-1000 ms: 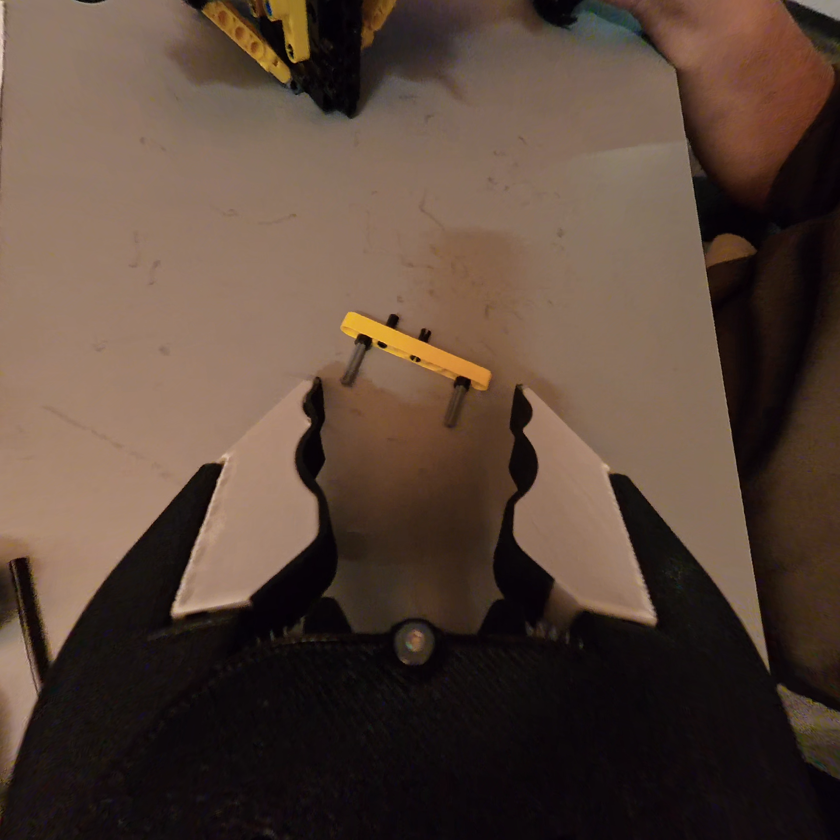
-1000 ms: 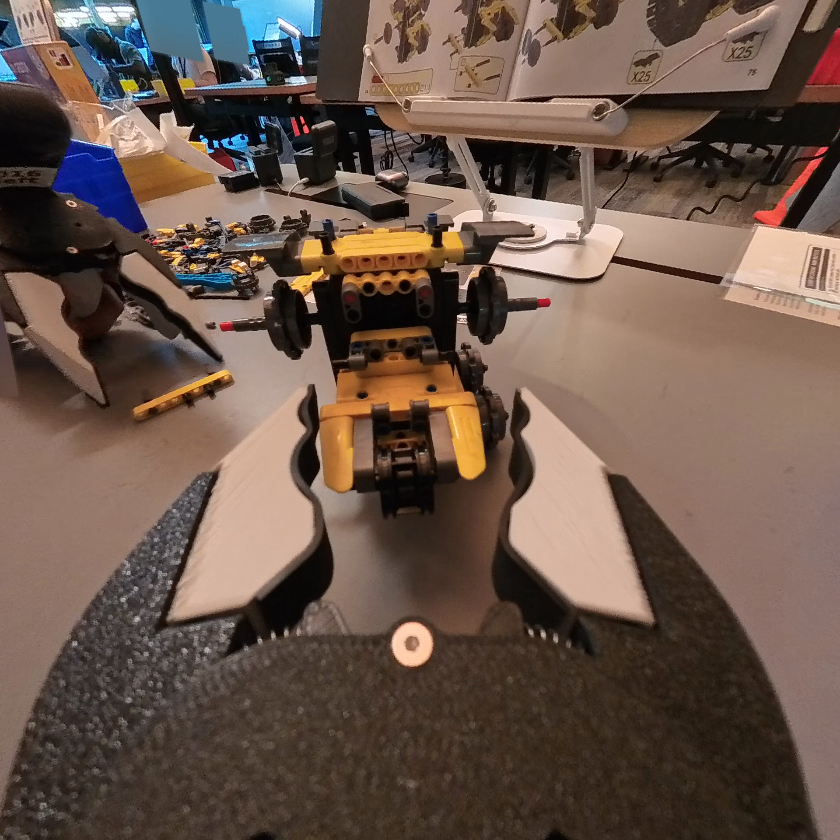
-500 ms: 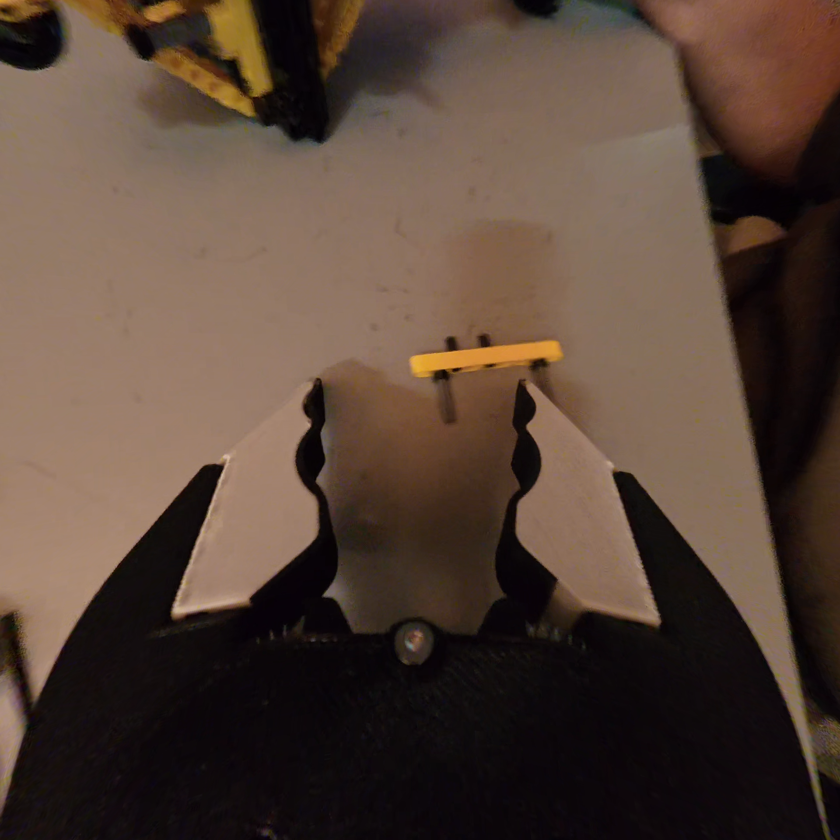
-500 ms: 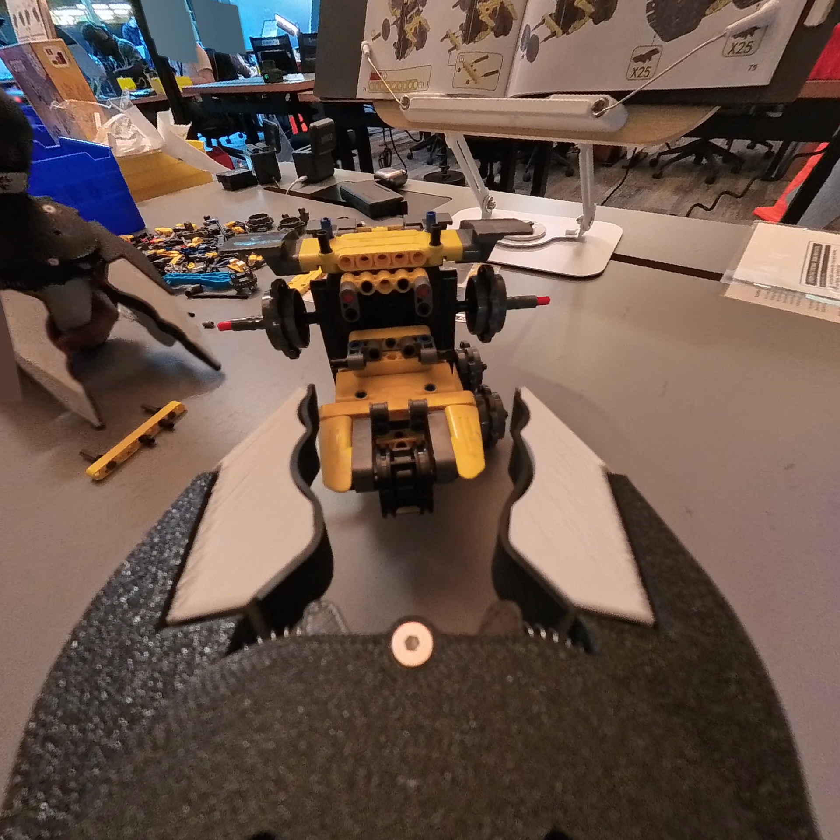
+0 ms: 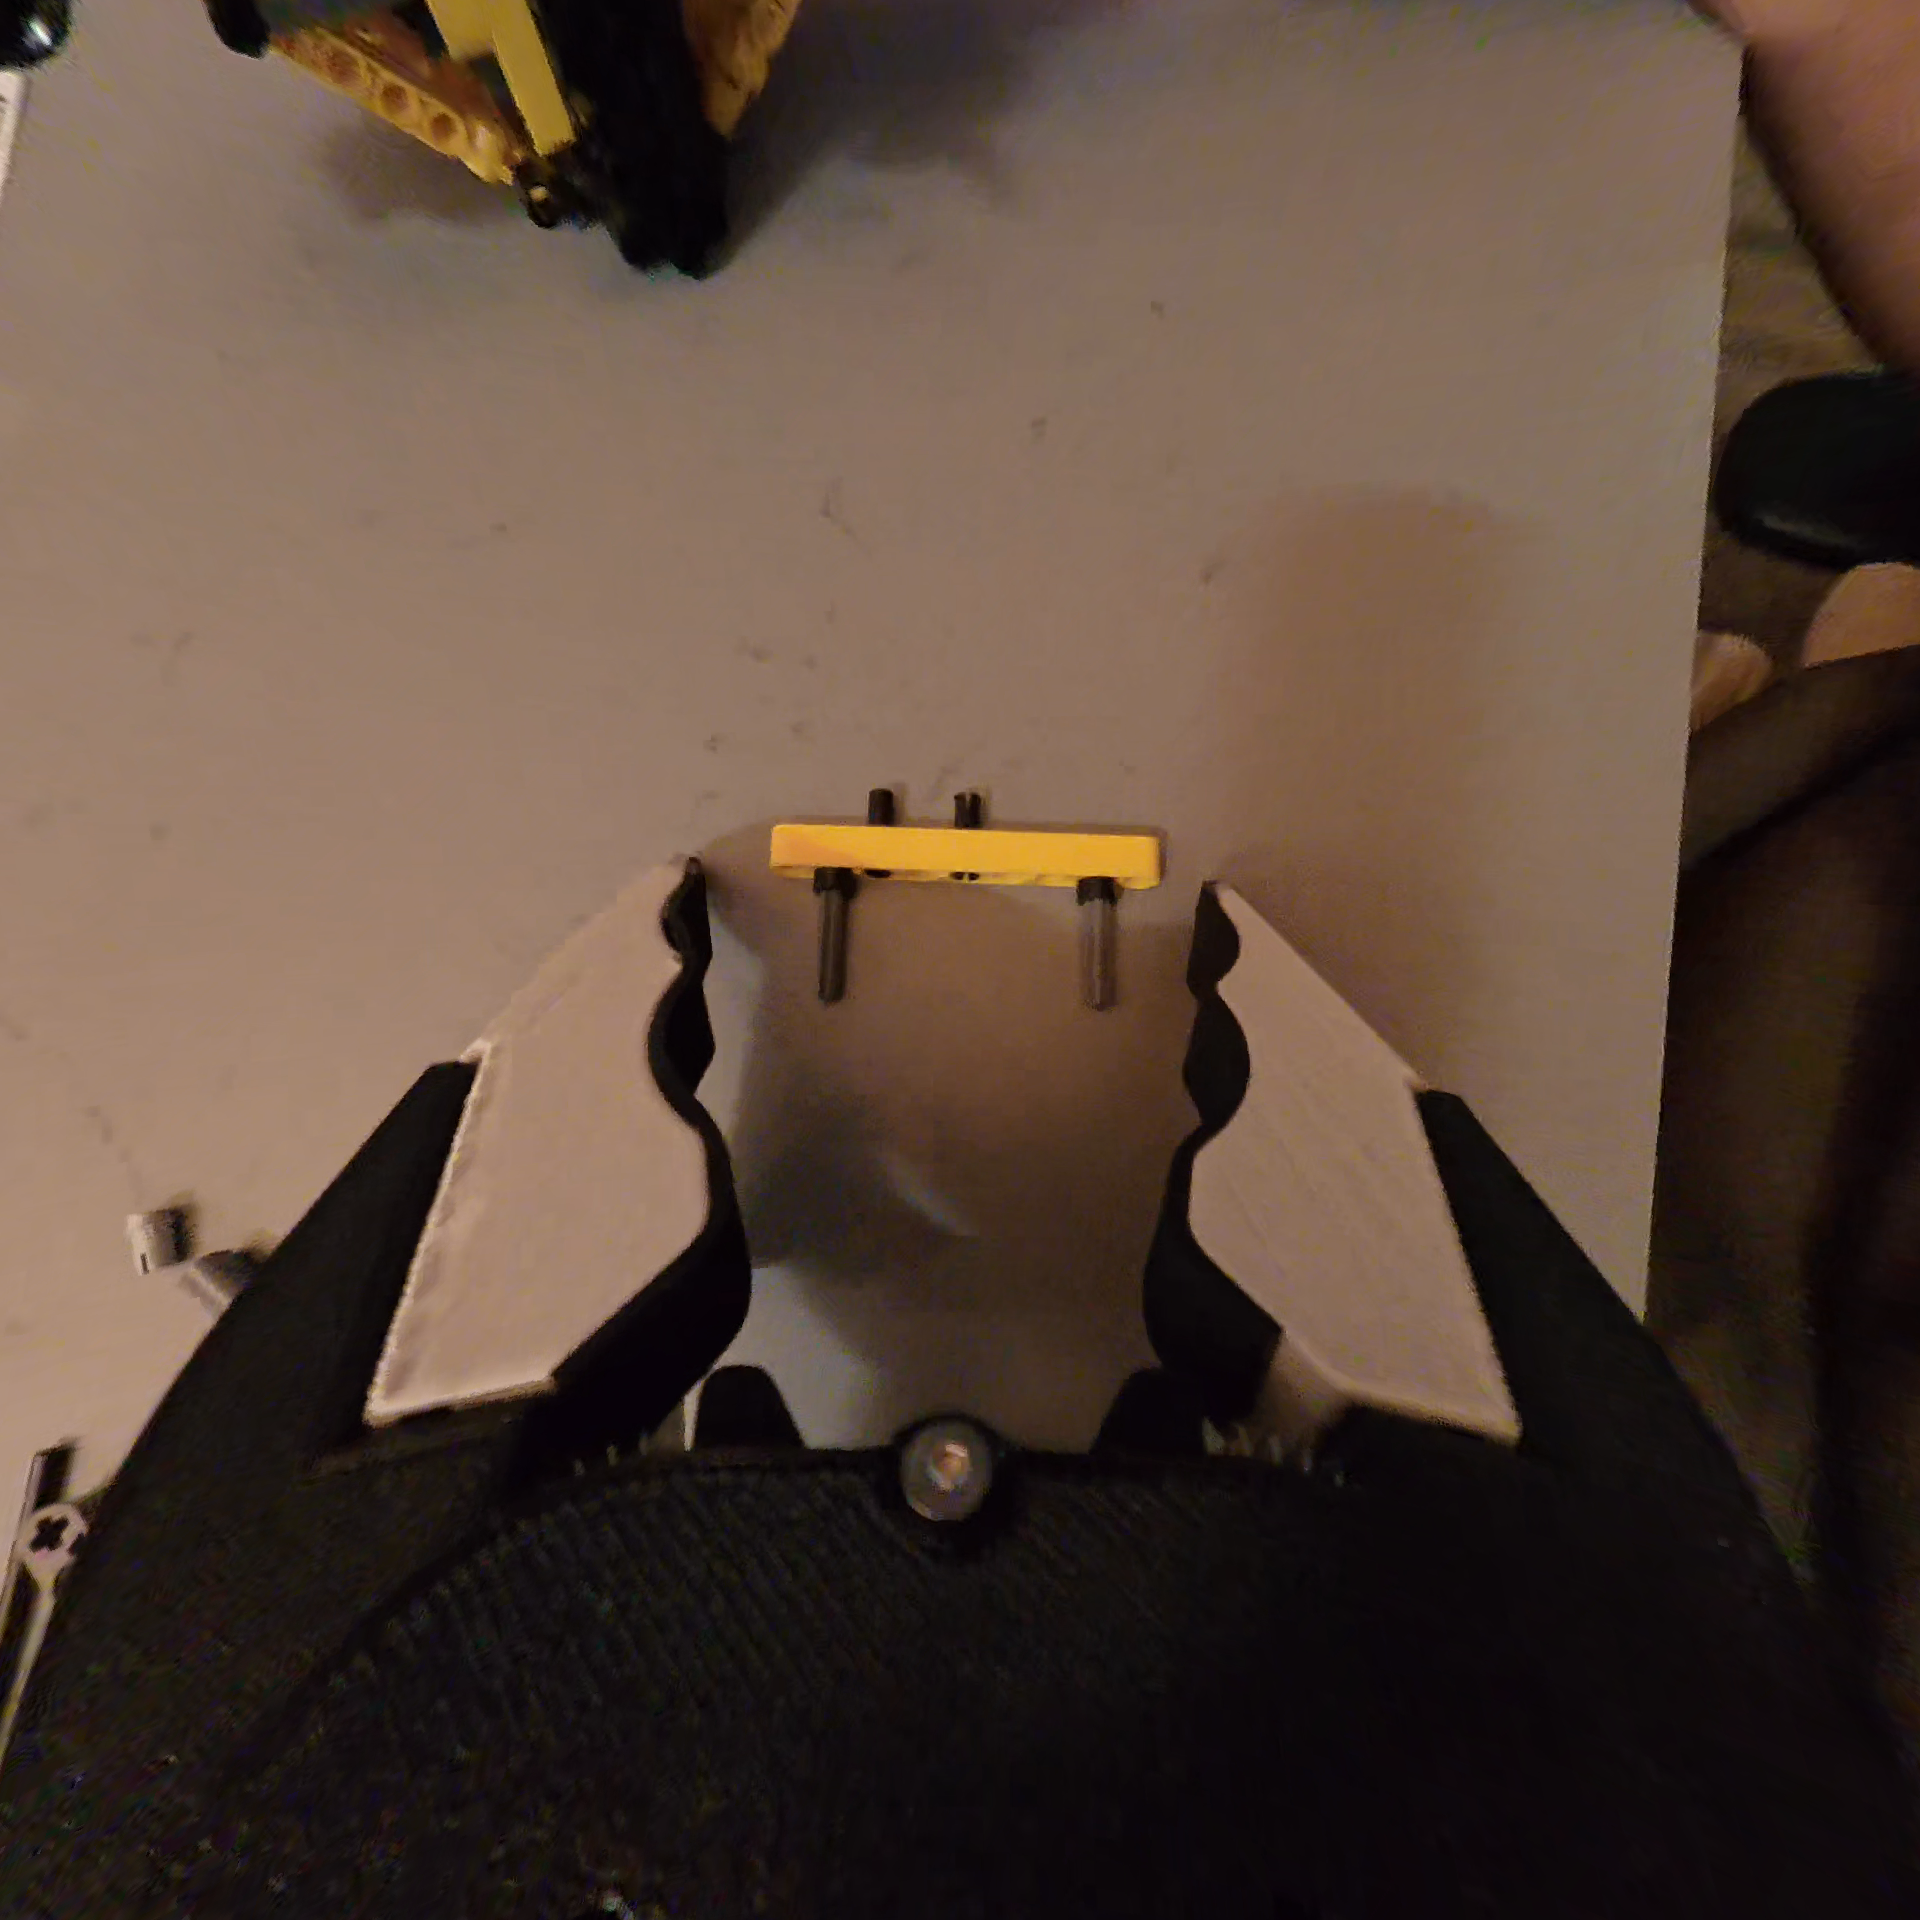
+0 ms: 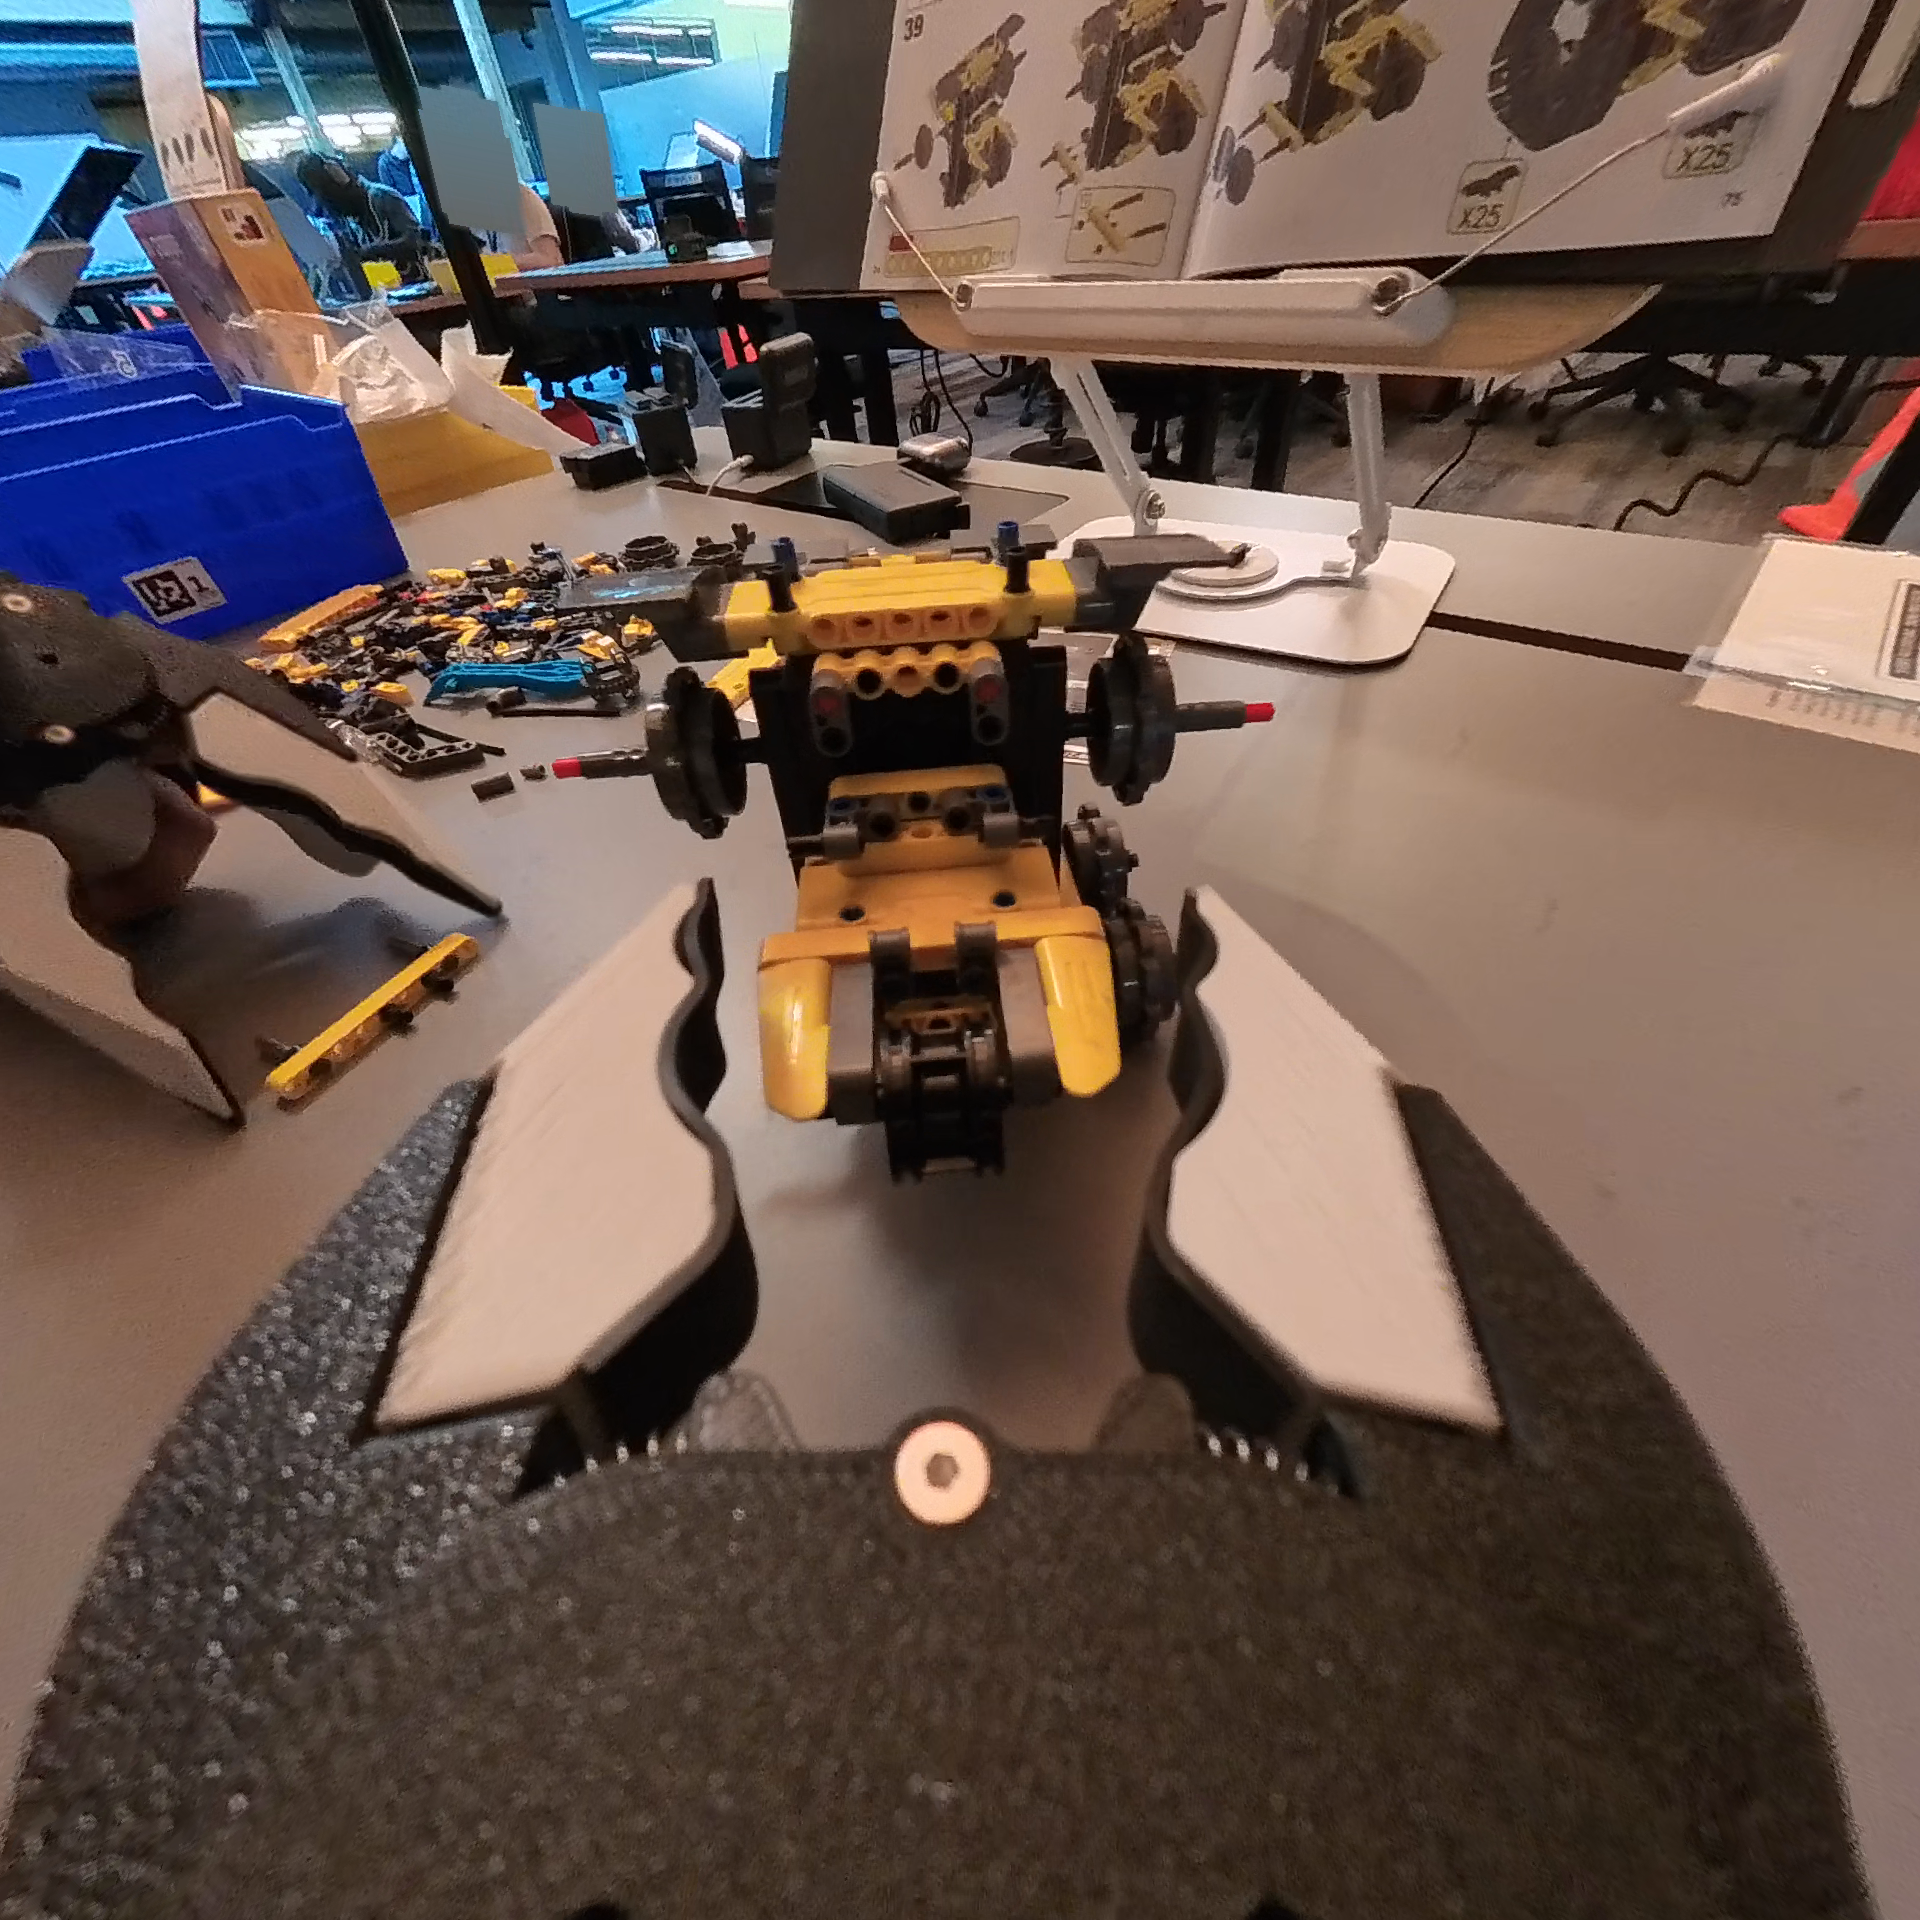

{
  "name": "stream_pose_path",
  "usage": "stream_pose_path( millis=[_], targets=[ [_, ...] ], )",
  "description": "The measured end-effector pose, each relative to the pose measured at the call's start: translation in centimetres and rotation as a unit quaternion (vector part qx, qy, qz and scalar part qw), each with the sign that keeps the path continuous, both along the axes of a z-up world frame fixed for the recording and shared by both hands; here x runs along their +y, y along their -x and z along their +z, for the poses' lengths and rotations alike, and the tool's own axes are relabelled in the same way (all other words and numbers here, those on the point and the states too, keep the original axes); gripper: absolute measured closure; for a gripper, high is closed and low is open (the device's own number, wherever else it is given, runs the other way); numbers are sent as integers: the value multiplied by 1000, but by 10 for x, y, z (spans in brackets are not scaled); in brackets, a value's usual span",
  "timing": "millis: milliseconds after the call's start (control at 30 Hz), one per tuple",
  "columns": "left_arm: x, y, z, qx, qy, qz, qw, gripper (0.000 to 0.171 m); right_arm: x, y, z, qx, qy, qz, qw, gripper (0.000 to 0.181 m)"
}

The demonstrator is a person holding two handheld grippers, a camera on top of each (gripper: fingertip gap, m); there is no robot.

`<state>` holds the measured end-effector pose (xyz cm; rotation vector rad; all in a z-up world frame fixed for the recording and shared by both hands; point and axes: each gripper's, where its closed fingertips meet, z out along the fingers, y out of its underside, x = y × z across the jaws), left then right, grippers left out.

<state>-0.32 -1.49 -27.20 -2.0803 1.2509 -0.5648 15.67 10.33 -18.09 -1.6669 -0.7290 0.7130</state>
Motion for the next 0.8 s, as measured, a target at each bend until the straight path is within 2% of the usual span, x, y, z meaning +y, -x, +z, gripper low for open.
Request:
stream_pose_path(
  millis=[200,267,467,667,800],
  targets=[
    [1,0,0,-1,2,4,1000,88,1,-2,2,7,0,-4,1000,94],
    [1,-1,1,1,-7,5,1000,98,1,-2,1,6,1,-5,1000,94],
    [9,-16,9,-25,-12,34,999,99,2,-2,0,1,1,-8,1000,95],
    [47,-44,29,-92,-15,102,990,100,1,0,-1,-7,-2,-7,1000,95],
    [75,-54,25,-79,-24,135,987,100,0,1,-2,-12,-5,-7,1000,95]
  ],
)
